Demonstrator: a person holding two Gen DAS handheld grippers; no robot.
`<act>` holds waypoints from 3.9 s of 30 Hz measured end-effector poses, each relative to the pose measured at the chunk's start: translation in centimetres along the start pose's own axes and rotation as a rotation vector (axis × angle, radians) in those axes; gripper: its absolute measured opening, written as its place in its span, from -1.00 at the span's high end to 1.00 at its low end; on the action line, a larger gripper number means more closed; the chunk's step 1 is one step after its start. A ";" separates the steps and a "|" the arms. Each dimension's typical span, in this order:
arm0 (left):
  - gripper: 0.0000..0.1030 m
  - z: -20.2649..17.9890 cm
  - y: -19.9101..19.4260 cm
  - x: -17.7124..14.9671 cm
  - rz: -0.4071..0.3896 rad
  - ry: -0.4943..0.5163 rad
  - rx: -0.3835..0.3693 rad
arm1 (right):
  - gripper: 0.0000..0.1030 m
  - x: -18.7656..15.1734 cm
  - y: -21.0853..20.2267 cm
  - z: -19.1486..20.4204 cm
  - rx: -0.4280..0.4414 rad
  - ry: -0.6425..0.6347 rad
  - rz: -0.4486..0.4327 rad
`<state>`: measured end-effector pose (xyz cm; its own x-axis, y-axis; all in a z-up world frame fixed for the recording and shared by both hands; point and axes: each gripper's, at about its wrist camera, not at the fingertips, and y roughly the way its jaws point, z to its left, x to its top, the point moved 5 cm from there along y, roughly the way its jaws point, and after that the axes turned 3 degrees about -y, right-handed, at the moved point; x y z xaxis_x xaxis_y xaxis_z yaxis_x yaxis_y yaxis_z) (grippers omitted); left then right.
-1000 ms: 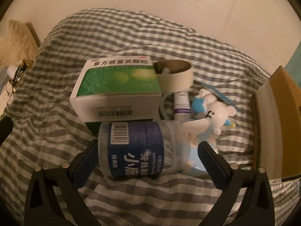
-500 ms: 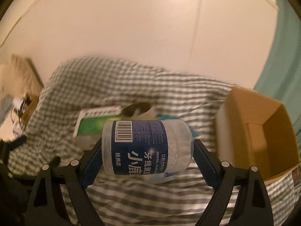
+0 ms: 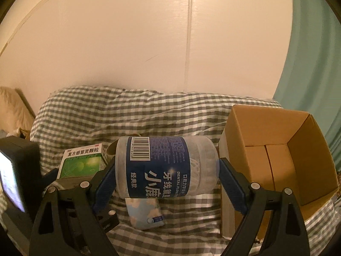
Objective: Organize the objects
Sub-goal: 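Carry the bottle and medicine box into the cardboard box and release both, then grasp the blue floral tissue pack with the right gripper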
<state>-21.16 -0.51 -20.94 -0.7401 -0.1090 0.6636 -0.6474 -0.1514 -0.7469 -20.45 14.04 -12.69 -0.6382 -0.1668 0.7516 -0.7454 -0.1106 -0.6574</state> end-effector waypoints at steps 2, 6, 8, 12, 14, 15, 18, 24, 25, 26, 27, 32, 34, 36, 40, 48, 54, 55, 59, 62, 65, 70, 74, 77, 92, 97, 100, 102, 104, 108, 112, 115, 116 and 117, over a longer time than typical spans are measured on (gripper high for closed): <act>-1.00 0.4 0.1 0.0 0.002 -0.022 0.008 | -0.73 0.0 -0.4 -0.2 -0.009 0.002 -0.012; -1.00 0.9 -0.4 0.1 -0.028 -0.045 0.019 | -0.73 -0.1 -0.2 0.0 -0.015 -0.004 -0.007; -1.00 1.0 -0.3 0.4 -0.026 -0.046 0.021 | -0.73 -0.2 0.1 0.3 -0.015 -0.011 0.003; -1.00 0.8 1.0 0.4 0.003 -0.050 0.043 | -0.73 -0.6 0.0 0.9 -0.023 -0.028 0.012; -1.00 0.6 1.9 0.1 0.028 -0.052 0.052 | -0.73 -0.9 -0.1 0.7 -0.027 -0.030 0.012; -1.00 0.7 2.4 0.0 0.039 -0.055 0.052 | -0.73 -0.9 -0.1 0.6 -0.030 -0.029 0.011; -1.00 1.2 3.5 -0.2 0.071 -0.085 0.022 | -0.73 -1.1 -0.1 0.6 -0.027 -0.024 0.014; -0.90 1.2 2.8 -0.2 0.053 -0.092 -0.022 | -0.73 -1.6 0.3 0.9 -0.019 -0.036 0.030; -0.90 1.2 2.6 -0.2 0.050 -0.087 -0.027 | -0.73 -1.8 0.2 1.0 -0.019 -0.039 0.032; -0.89 1.2 2.1 -0.2 0.045 -0.080 -0.028 | -0.73 -1.8 0.1 1.1 -0.018 -0.041 0.033; -0.89 1.2 1.5 -0.2 0.038 -0.071 -0.031 | -0.73 -1.8 0.0 1.2 -0.016 -0.043 0.032; -0.89 1.9 -2.9 0.1 -0.014 -0.048 -0.066 | -0.73 -1.0 -1.9 1.9 0.000 -0.054 -0.006; -0.89 2.3 -5.2 0.5 -0.040 -0.048 -0.080 | -0.73 -0.5 -3.2 2.2 0.007 -0.065 -0.024; -0.89 2.7 -7.9 1.1 -0.068 -0.055 -0.092 | -0.73 0.0 -5.0 2.3 0.012 -0.080 -0.046; -0.89 2.4 -13.9 2.3 -0.136 -0.047 -0.139 | -0.73 1.5 -10.1 1.5 0.014 -0.088 -0.101; -0.89 -0.3 -24.6 4.0 -0.260 -0.021 -0.288 | -0.73 4.2 -21.9 -3.4 -0.096 -0.097 -0.229; -0.89 -5.4 -28.1 4.3 -0.297 0.065 -0.365 | -0.73 4.8 -25.7 -7.7 -0.161 -0.090 -0.254; -0.89 -6.3 -28.3 4.0 -0.296 0.077 -0.374 | -0.73 5.0 -25.8 -8.4 -0.171 -0.089 -0.256; -0.89 -10.4 -28.0 4.2 -0.279 0.127 -0.397 | -0.72 6.0 -24.5 -11.5 -0.175 -0.074 -0.241; -0.89 -13.3 -27.0 4.3 -0.270 0.165 -0.399 | -0.72 6.6 -22.2 -13.6 -0.164 -0.053 -0.215; -0.89 -16.2 -25.1 4.3 -0.242 0.187 -0.396 | -0.72 6.9 -19.4 -15.5 -0.151 -0.036 -0.178; -0.89 -19.6 -22.2 4.0 -0.194 0.206 -0.397 | -0.72 7.3 -14.4 -17.8 -0.146 -0.046 -0.124; -0.89 -22.2 -19.7 3.8 -0.164 0.232 -0.399 | -0.72 6.6 -11.1 -19.7 -0.112 -0.034 -0.087; -0.89 -23.6 -17.8 3.6 -0.135 0.238 -0.396 | -0.72 6.4 -8.5 -21.7 -0.104 -0.004 -0.054; -1.00 -25.2 -16.4 2.4 -0.068 0.223 -0.449 | -0.93 5.6 -4.8 -23.9 -0.015 0.091 0.009; -1.00 -24.0 -18.5 3.7 -0.109 0.247 -0.417 | -0.96 5.7 -8.1 -23.4 -0.037 0.106 -0.040; -1.00 -22.6 -19.8 4.2 -0.116 0.241 -0.414 | -0.97 5.7 -9.9 -23.7 -0.056 0.115 -0.067; -1.00 -21.3 -20.9 4.6 -0.124 0.221 -0.410 | -0.96 5.5 -11.2 -23.4 -0.069 0.120 -0.079; -1.00 -19.3 -20.9 4.9 -0.129 0.210 -0.405 | -0.96 5.2 -12.1 -23.2 -0.078 0.124 -0.080; -1.00 -13.6 -20.4 5.7 -0.155 0.193 -0.343 | -0.97 4.7 -14.2 -21.7 -0.070 0.119 -0.095; -1.00 -7.5 -20.1 5.7 -0.169 0.157 -0.282 | -0.97 4.3 -16.1 -18.4 -0.052 0.071 -0.100; -1.00 -2.8 -19.7 5.6 -0.174 0.135 -0.229 | -0.97 3.4 -16.9 -14.9 -0.009 0.034 -0.113; -1.00 -1.4 -19.5 5.4 -0.172 0.125 -0.218 | -0.97 3.1 -17.2 -14.0 0.008 0.028 -0.114; -1.00 -0.1 -19.4 5.1 -0.168 0.111 -0.210 | -0.97 2.6 -17.4 -12.5 0.036 0.015 -0.114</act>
<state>-12.37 1.95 -3.09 -0.6269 0.0106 0.7790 -0.7778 0.0495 -0.6266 -11.53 27.74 1.33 -0.5529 -0.1361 0.8220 -0.8058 -0.1635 -0.5691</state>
